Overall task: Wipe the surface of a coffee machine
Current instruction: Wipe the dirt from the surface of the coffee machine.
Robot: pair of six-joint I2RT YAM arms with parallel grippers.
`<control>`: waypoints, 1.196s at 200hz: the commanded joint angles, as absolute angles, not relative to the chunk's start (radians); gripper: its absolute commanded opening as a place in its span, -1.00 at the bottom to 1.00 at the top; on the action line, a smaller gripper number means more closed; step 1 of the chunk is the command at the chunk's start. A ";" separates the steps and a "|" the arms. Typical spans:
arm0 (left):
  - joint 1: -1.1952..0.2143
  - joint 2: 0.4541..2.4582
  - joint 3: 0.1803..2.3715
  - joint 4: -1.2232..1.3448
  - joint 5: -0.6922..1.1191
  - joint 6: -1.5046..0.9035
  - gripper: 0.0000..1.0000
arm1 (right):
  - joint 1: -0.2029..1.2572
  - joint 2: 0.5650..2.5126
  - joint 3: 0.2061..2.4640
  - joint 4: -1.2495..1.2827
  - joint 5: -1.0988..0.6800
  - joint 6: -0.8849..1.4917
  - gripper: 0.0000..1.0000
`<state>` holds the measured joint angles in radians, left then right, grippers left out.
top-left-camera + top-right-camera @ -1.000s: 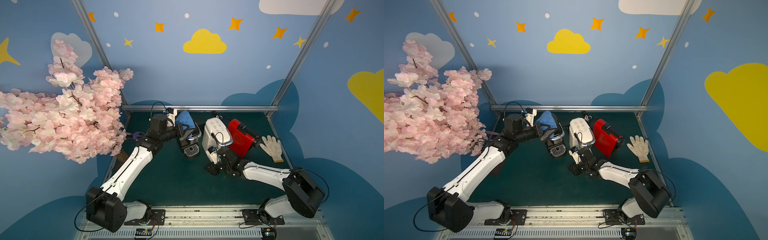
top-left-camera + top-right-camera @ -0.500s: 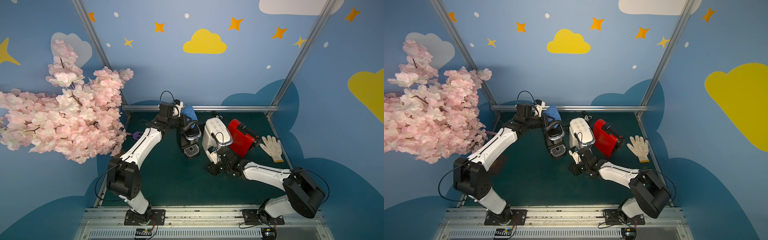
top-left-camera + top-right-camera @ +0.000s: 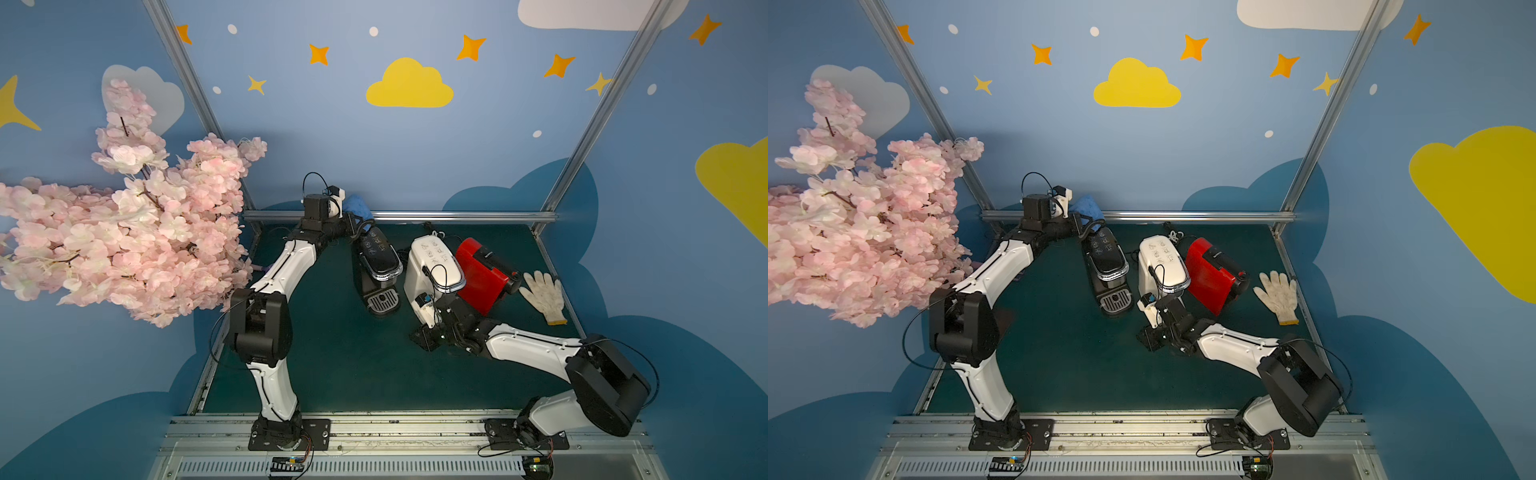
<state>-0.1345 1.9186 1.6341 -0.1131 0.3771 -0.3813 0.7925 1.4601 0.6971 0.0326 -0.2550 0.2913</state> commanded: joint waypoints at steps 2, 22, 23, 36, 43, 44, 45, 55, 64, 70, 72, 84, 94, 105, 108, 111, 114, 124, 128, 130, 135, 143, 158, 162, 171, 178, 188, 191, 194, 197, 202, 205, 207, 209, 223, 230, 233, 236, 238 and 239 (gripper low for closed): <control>-0.139 2.019 1.602 -0.291 0.385 -0.329 -0.94 | 0.788 1.466 0.711 0.021 -0.267 0.294 -0.37; -0.124 2.012 1.573 -0.250 0.440 -0.362 -0.94 | 0.790 1.472 0.711 0.026 -0.272 0.296 -0.37; -0.124 2.011 1.570 -0.246 0.443 -0.365 -0.94 | 0.790 1.473 0.711 0.025 -0.272 0.296 -0.37; -0.124 1.986 1.517 -0.188 0.469 -0.390 -0.94 | 0.789 1.474 0.715 0.016 -0.270 0.295 -0.37; -0.121 1.975 1.490 -0.154 0.499 -0.403 -0.94 | 0.790 1.471 0.713 0.020 -0.271 0.295 -0.37; -0.121 1.974 1.486 -0.151 0.503 -0.405 -0.94 | 0.790 1.471 0.713 0.020 -0.272 0.295 -0.37; -0.121 1.972 1.483 -0.147 0.508 -0.406 -0.94 | 0.790 1.471 0.713 0.022 -0.273 0.295 -0.37; -0.118 1.965 1.454 -0.118 0.552 -0.427 -0.94 | 0.789 1.471 0.710 0.029 -0.275 0.297 -0.37; -0.117 1.962 1.436 -0.100 0.590 -0.440 -0.94 | 0.790 1.475 0.713 0.026 -0.274 0.298 -0.37; -0.117 1.958 1.422 -0.088 0.613 -0.448 -0.94 | 0.789 1.477 0.716 0.020 -0.275 0.296 -0.37; -0.117 1.957 1.418 -0.082 0.618 -0.451 -0.94 | 0.790 1.478 0.717 0.021 -0.275 0.295 -0.37; -0.117 1.951 1.384 -0.040 0.657 -0.472 -0.94 | 0.790 1.476 0.715 0.022 -0.279 0.297 -0.37; -0.115 1.948 1.362 -0.012 0.684 -0.486 -0.94 | 0.792 1.477 0.713 0.028 -0.279 0.299 -0.37; -0.112 1.946 1.341 0.007 0.703 -0.496 -0.94 | 0.791 1.480 0.716 0.023 -0.275 0.296 -0.37; -0.111 1.947 1.336 0.010 0.704 -0.498 -0.94 | 0.792 1.482 0.718 0.021 -0.273 0.295 -0.37; -0.110 1.947 1.330 0.015 0.705 -0.499 -0.94 | 0.791 1.483 0.720 0.018 -0.273 0.295 -0.37; -0.109 1.946 1.325 0.019 0.706 -0.500 -0.94 | 0.791 1.482 0.720 0.016 -0.273 0.295 -0.37; -0.106 1.945 1.302 0.039 0.707 -0.507 -0.94 | 0.790 1.479 0.719 0.018 -0.272 0.294 -0.37; -0.106 1.944 1.292 0.048 0.706 -0.510 -0.94 | 0.791 1.477 0.717 0.020 -0.273 0.294 -0.37; -0.106 1.944 1.289 0.052 0.707 -0.513 -0.94 | 0.791 1.476 0.716 0.020 -0.273 0.294 -0.37; -0.106 1.943 1.277 0.063 0.708 -0.518 -0.94 | 0.791 1.475 0.713 0.022 -0.272 0.294 -0.37; -0.105 1.942 1.259 0.076 0.710 -0.523 -0.94 | 0.790 1.476 0.714 0.020 -0.268 0.294 -0.37; -0.106 1.944 1.228 0.099 0.709 -0.538 -0.94 | 0.790 1.476 0.719 0.013 -0.262 0.289 -0.37; -0.106 1.943 1.218 0.106 0.710 -0.543 -0.94 | 0.790 1.474 0.718 0.013 -0.261 0.290 -0.37; -0.106 1.944 1.190 0.130 0.713 -0.553 -0.94 | 0.790 1.472 0.714 0.017 -0.262 0.291 -0.37; -0.107 1.942 1.168 0.149 0.714 -0.561 -0.94 | 0.790 1.473 0.714 0.020 -0.261 0.291 -0.37; -0.107 1.941 1.138 0.173 0.714 -0.568 -0.94 | 0.790 1.477 0.717 0.015 -0.259 0.291 -0.37; -0.107 1.940 1.129 0.180 0.715 -0.569 -0.94 | 0.790 1.477 0.718 0.014 -0.259 0.290 -0.37; -0.109 1.940 1.120 0.185 0.714 -0.570 -0.94 | 0.789 1.476 0.718 0.013 -0.261 0.290 -0.37; -0.110 1.939 1.111 0.189 0.713 -0.570 -0.94 | 0.790 1.477 0.719 0.011 -0.261 0.290 -0.37; -0.109 1.939 1.100 0.196 0.713 -0.572 -0.94 | 0.790 1.477 0.719 0.013 -0.262 0.290 -0.37; -0.111 1.939 1.092 0.199 0.713 -0.572 -0.94 | 0.790 1.476 0.718 0.014 -0.264 0.291 -0.37; -0.111 1.938 1.087 0.202 0.713 -0.573 -0.94 | 0.789 1.475 0.717 0.015 -0.265 0.291 -0.37; -0.111 1.937 1.083 0.205 0.714 -0.574 -0.94 | 0.790 1.474 0.716 0.018 -0.265 0.291 -0.37; -0.116 1.928 1.049 0.219 0.718 -0.579 -0.94 | 0.791 1.476 0.716 0.020 -0.264 0.293 -0.37; -0.119 1.918 1.036 0.216 0.716 -0.573 -0.94 | 0.789 1.477 0.718 0.015 -0.261 0.292 -0.37; -0.121 1.910 1.028 0.214 0.712 -0.569 -0.94 | 0.789 1.478 0.719 0.013 -0.259 0.290 -0.37; -0.124 1.902 1.020 0.213 0.705 -0.564 -0.94 | 0.790 1.478 0.720 0.011 -0.259 0.289 -0.37; -0.125 1.894 1.013 0.212 0.700 -0.562 -0.94 | 0.790 1.479 0.721 0.010 -0.259 0.288 -0.37; -0.126 1.891 1.011 0.212 0.697 -0.559 -0.94 | 0.790 1.479 0.720 0.010 -0.259 0.288 -0.37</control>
<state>-0.0860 1.9556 1.0660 0.2337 0.6216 -0.5747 0.7925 1.4685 0.6975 0.0322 -0.2691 0.2913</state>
